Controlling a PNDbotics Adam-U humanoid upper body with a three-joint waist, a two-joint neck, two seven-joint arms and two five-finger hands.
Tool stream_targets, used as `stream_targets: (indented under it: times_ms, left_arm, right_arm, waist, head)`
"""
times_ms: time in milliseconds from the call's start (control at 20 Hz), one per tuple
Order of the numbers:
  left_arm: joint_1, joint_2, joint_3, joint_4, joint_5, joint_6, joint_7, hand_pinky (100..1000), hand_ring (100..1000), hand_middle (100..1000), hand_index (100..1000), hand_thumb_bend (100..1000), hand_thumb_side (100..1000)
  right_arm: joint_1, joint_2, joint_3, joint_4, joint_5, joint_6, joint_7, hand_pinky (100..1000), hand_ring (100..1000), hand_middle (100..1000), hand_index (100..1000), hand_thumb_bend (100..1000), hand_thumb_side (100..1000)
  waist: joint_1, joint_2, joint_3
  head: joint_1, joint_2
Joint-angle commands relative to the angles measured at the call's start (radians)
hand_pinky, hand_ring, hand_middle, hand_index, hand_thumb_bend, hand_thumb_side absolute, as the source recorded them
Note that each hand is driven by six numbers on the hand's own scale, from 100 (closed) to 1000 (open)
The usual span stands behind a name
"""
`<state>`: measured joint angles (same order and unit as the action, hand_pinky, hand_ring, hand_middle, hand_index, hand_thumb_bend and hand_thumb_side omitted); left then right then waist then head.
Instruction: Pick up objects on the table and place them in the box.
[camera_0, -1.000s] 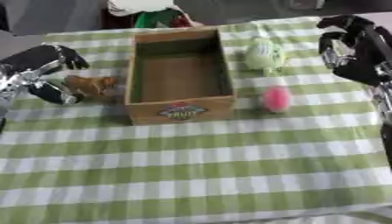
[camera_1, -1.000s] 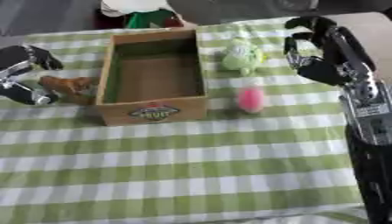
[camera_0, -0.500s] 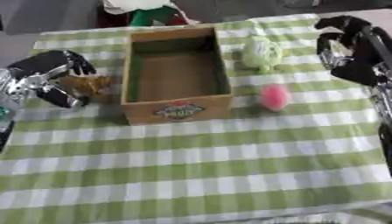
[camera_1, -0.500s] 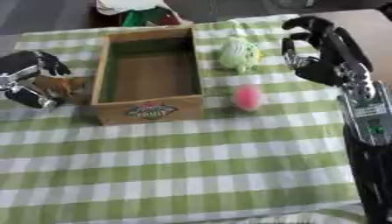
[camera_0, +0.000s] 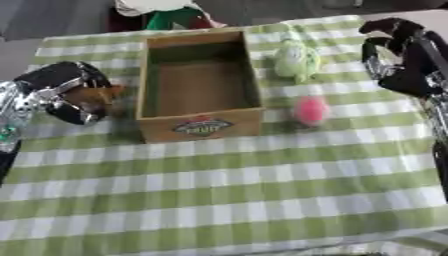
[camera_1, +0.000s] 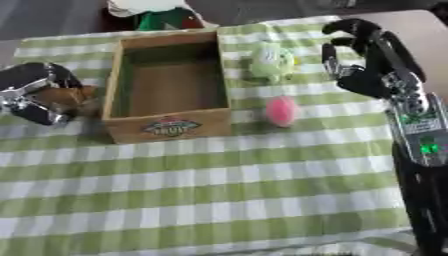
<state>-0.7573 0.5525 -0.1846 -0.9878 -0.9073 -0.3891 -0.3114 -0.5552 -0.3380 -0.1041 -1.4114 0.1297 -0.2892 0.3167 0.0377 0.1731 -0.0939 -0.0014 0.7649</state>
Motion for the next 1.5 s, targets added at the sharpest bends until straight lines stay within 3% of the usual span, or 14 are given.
stream_targets:
  times_ms: [50, 500, 650, 950, 1500]
  left_arm:
    - [-0.018, 0.014, 0.007, 0.005, -0.013, 0.001, -0.004, 740, 622, 598, 746, 240, 100]
    - [-0.014, 0.015, 0.015, 0.029, -0.034, -0.001, -0.01, 702, 555, 530, 703, 160, 100]
    - [-0.014, 0.017, 0.019, 0.031, -0.033, 0.002, -0.009, 579, 451, 448, 634, 101, 100]
    - [-0.015, 0.031, 0.025, 0.01, -0.023, 0.011, 0.004, 470, 342, 337, 553, 100, 100]
    - [-0.043, 0.078, 0.031, -0.076, -0.001, 0.024, 0.002, 461, 326, 318, 536, 100, 100]
  right_arm:
    - [-0.018, -0.014, -0.002, -0.008, -0.006, 0.0, 0.003, 834, 929, 724, 765, 100, 216]
    - [-0.018, -0.014, -0.003, -0.008, -0.007, 0.0, 0.004, 834, 929, 723, 766, 100, 216]
    - [-0.018, -0.014, -0.003, -0.007, -0.008, 0.001, 0.004, 834, 929, 724, 765, 100, 216]
    - [-0.017, -0.014, -0.004, -0.007, -0.008, 0.001, 0.004, 834, 928, 723, 765, 100, 216]
    - [-0.013, -0.015, -0.004, -0.006, -0.007, 0.001, 0.005, 834, 928, 723, 765, 100, 216]
  waist:
    - [-0.001, -0.014, -0.001]
    - [-0.001, -0.013, 0.001]
    - [-0.001, -0.013, 0.004]
    - [-0.001, -0.015, 0.007]
    - [0.0, -0.023, 0.011]
  head:
    - [0.003, 0.005]
    - [0.001, 0.005]
    - [-0.001, 0.005]
    - [-0.003, 0.005]
    - [-0.006, 0.005]
